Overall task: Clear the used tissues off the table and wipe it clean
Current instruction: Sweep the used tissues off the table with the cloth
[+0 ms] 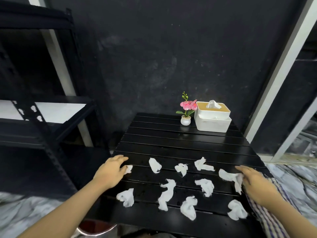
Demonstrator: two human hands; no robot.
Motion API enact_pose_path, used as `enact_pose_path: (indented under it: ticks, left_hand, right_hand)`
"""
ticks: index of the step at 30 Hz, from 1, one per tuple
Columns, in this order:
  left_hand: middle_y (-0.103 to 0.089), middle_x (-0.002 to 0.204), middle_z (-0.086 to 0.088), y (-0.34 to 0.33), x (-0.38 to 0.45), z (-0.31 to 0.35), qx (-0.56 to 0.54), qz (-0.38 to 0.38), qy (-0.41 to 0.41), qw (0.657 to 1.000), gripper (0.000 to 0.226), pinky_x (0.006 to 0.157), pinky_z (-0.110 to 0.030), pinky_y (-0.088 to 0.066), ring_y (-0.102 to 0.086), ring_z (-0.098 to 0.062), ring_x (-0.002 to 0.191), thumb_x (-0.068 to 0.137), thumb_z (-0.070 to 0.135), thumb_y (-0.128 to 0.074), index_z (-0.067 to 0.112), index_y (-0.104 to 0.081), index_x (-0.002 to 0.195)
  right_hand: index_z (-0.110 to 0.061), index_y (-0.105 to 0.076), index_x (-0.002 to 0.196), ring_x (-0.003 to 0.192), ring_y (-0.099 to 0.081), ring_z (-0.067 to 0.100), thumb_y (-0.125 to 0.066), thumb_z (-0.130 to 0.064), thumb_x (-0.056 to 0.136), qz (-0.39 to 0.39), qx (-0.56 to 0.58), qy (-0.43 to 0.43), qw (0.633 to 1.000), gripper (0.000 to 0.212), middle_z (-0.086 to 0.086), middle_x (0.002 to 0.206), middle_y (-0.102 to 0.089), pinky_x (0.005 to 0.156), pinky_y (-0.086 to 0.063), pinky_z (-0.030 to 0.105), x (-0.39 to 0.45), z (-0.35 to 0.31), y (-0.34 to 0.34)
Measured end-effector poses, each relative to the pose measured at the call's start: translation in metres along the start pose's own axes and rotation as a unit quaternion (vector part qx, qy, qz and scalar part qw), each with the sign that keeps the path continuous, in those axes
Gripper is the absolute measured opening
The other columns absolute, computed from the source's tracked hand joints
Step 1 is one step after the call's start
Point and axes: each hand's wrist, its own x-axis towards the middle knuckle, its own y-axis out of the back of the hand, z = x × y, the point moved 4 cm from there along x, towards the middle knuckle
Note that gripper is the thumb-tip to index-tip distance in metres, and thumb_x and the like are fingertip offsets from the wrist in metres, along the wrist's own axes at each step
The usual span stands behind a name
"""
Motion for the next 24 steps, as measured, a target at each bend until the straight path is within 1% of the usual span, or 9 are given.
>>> enact_pose_path:
  ticks: [3, 6, 8, 10, 13, 16, 20, 24]
  left_hand:
    - [-0.032, 0.151, 0.003, 0.0, -0.018, -0.011, 0.007, 0.008, 0.004, 1.0, 0.044, 0.113, -0.033, -0.028, -0.028, -0.018, 0.139, 0.095, 0.028, -0.04, 0.023, -0.037, 0.139]
    - [-0.03, 0.152, 0.001, -0.004, -0.03, -0.015, 0.02, 0.015, -0.01, 1.0, 0.045, 0.115, -0.029, -0.021, -0.025, -0.017, 0.141, 0.096, 0.025, -0.038, 0.021, -0.033, 0.141]
    - [-0.026, 0.154, 0.0, -0.007, -0.036, -0.017, 0.023, 0.024, -0.017, 0.999, 0.046, 0.116, -0.027, -0.016, -0.021, -0.016, 0.143, 0.097, 0.024, -0.037, 0.019, -0.031, 0.142]
    - [-0.024, 0.155, 0.0, -0.009, -0.04, -0.02, 0.016, 0.036, -0.019, 0.999, 0.047, 0.117, -0.028, -0.014, -0.018, -0.017, 0.144, 0.097, 0.026, -0.037, 0.017, -0.029, 0.142]
    - [-0.023, 0.155, -0.001, -0.013, -0.044, -0.025, 0.0, 0.044, -0.015, 0.999, 0.049, 0.118, -0.03, -0.013, -0.015, -0.016, 0.144, 0.097, 0.028, -0.037, 0.016, -0.028, 0.143]
    - [-0.021, 0.155, 0.0, -0.015, -0.044, -0.029, 0.002, 0.043, -0.015, 0.999, 0.05, 0.119, -0.032, -0.013, -0.013, -0.016, 0.145, 0.096, 0.029, -0.037, 0.016, -0.026, 0.143]
    - [-0.02, 0.156, -0.001, -0.019, -0.043, -0.032, 0.018, 0.051, -0.018, 0.998, 0.05, 0.119, -0.035, -0.013, -0.013, -0.016, 0.145, 0.097, 0.028, -0.035, 0.015, -0.025, 0.144]
    - [-0.022, 0.155, -0.003, -0.021, -0.043, -0.03, 0.024, 0.062, -0.027, 0.997, 0.049, 0.119, -0.035, -0.012, -0.014, -0.017, 0.145, 0.096, 0.025, -0.035, 0.013, -0.026, 0.143]
  right_hand:
    - [-0.012, -0.041, 0.134, 0.137, -0.03, 0.027, -0.039, -0.007, 0.091, 0.014, -0.008, -0.02, 1.0, 0.043, 0.01, 0.146, -0.037, 0.115, -0.023, 0.038, -0.019, 0.015, 0.002]
    - [-0.014, -0.036, 0.137, 0.139, -0.026, 0.025, -0.038, -0.007, 0.091, 0.015, -0.003, -0.03, 0.999, 0.046, 0.011, 0.148, -0.033, 0.116, -0.02, 0.037, -0.035, 0.023, 0.001]
    - [-0.016, -0.033, 0.138, 0.139, -0.025, 0.023, -0.04, -0.009, 0.091, 0.012, -0.01, -0.032, 0.999, 0.048, 0.008, 0.15, -0.031, 0.115, -0.021, 0.036, -0.045, 0.027, 0.0]
    - [-0.021, -0.034, 0.138, 0.139, -0.025, 0.021, -0.041, -0.016, 0.092, 0.017, -0.025, -0.036, 0.999, 0.047, 0.003, 0.151, -0.03, 0.116, -0.022, 0.037, -0.052, 0.031, -0.002]
    - [-0.029, -0.037, 0.136, 0.139, -0.026, 0.02, -0.04, -0.028, 0.093, 0.042, -0.04, -0.06, 0.997, 0.043, -0.002, 0.151, -0.03, 0.115, -0.023, 0.042, -0.06, 0.035, -0.005]
    - [-0.033, -0.029, 0.139, 0.141, -0.018, 0.02, -0.035, -0.035, 0.093, 0.047, -0.055, -0.095, 0.993, 0.046, -0.006, 0.153, -0.022, 0.115, -0.019, 0.042, -0.063, 0.034, -0.006]
    - [-0.032, -0.017, 0.142, 0.144, -0.007, 0.018, -0.026, -0.04, 0.094, 0.035, -0.077, -0.123, 0.989, 0.05, -0.006, 0.156, -0.01, 0.117, -0.011, 0.039, -0.062, 0.034, -0.008]
    - [-0.032, -0.017, 0.142, 0.144, -0.006, 0.018, -0.025, -0.039, 0.095, 0.026, -0.08, -0.116, 0.99, 0.049, -0.006, 0.156, -0.012, 0.118, -0.012, 0.04, -0.062, 0.036, -0.01]
